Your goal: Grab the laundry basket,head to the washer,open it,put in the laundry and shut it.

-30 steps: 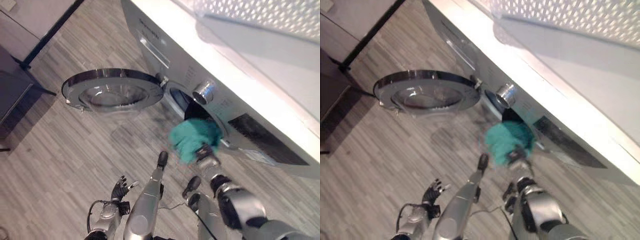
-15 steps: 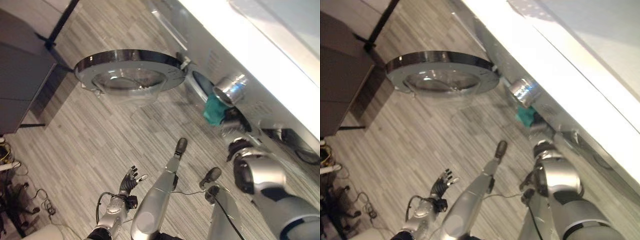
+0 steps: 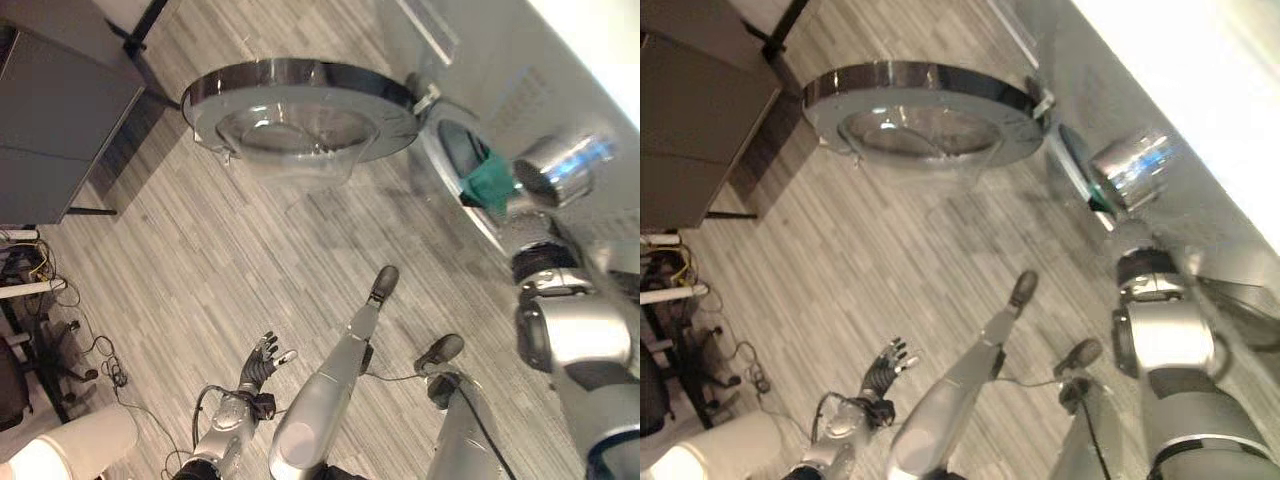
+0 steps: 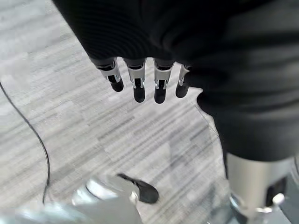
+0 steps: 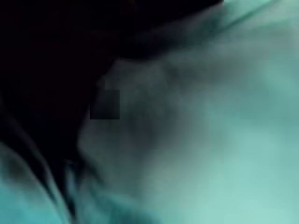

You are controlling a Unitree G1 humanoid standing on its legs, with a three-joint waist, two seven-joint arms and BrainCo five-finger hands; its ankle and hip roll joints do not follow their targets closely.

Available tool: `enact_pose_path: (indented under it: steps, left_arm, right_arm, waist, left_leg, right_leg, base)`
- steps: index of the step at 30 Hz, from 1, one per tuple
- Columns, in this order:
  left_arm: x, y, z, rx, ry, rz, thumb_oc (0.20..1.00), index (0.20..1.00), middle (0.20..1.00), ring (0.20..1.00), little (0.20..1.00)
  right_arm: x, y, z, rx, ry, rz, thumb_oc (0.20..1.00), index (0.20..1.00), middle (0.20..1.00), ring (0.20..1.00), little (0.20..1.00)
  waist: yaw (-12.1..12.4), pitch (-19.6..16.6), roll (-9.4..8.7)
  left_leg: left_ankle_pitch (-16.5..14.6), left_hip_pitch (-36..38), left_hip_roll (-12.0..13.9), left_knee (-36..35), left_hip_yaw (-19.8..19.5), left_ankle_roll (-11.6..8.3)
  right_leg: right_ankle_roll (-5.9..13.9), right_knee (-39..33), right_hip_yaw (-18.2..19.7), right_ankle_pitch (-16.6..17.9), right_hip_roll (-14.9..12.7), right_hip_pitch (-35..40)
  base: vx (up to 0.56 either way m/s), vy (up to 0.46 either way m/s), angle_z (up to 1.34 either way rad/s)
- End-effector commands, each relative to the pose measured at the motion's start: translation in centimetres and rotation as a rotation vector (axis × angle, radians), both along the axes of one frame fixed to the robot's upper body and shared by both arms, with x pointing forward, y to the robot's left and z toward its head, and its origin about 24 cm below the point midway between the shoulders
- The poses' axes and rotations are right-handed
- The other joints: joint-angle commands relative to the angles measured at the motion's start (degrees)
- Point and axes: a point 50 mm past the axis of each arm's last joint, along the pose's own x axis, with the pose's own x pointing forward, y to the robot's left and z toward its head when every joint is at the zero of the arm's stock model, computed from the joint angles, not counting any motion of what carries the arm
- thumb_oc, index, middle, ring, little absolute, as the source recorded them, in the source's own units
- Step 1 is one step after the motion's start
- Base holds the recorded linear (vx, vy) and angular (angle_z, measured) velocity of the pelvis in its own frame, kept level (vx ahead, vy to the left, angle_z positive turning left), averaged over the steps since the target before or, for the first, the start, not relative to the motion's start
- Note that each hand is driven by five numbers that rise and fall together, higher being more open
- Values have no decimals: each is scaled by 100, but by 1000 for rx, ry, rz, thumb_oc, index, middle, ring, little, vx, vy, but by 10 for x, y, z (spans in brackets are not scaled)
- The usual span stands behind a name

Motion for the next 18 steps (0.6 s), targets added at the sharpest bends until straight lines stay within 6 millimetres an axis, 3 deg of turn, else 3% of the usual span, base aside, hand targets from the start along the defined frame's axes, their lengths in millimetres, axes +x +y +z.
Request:
enact_pose_path:
  steps: [1, 3, 5, 7, 13, 18]
  left_arm:
    - [1, 26, 3, 67, -14, 48, 1000, 1000, 1000, 1000, 1000]
    - [2, 26, 2, 66, -9, 54, 1000, 1000, 1000, 1000, 1000]
    - [7, 29, 5, 76, -17, 49, 1000, 1000, 1000, 1000, 1000]
    - [10, 31, 6, 76, -12, 46, 1000, 1000, 1000, 1000, 1000]
    - [5, 35, 1, 68, 26, 46, 1000, 1000, 1000, 1000, 1000]
    - [4, 37, 0, 56, 32, 87, 1000, 1000, 1000, 1000, 1000]
  right_arm:
    - [-37, -5, 181, -368, -322, -92, 1000, 1000, 1000, 1000, 1000]
    - [-28, -15, 162, -330, -208, -104, 1000, 1000, 1000, 1000, 1000]
    - [-19, -32, 136, -177, -67, -47, 1000, 1000, 1000, 1000, 1000]
    - [-16, -32, 131, 33, -114, 47, 1000, 1000, 1000, 1000, 1000]
    - [-7, -23, 116, 399, -284, 209, 1000, 1000, 1000, 1000, 1000]
    - [-12, -13, 136, 618, -548, 266, 1000, 1000, 1000, 1000, 1000]
  waist:
    - [-3, -48, -451]
    - [-49, -40, -503]
    - [-56, -19, -543]
    - [-108, 0, -610]
    - [-200, 17, -709]
    - [-193, 10, -709]
  left_leg:
    - [-992, 469, -240, 326, 536, -52]
    - [-984, 482, -220, 292, 565, -49]
    - [-979, 478, -193, 265, 586, -59]
    - [-974, 494, -178, 225, 629, -84]
    - [-1049, 507, -152, 284, 704, -79]
    - [-1124, 516, -148, 357, 738, -50]
  right_leg:
    - [404, -2395, 409, 640, 459, 1938]
    - [397, -2476, 424, 674, 479, 1978]
    - [384, -2530, 423, 682, 496, 2001]
    - [376, -2602, 456, 714, 520, 2021]
    - [358, -2599, 554, 736, 541, 2015]
    - [368, -2603, 610, 745, 541, 2030]
  base:
    - [3, 13, -11]
    - [-6, 18, -12]
    - [-13, -5, -10]
    - [-4, -12, -5]
    - [-5, 9, -8]
    - [5, 1, -7]
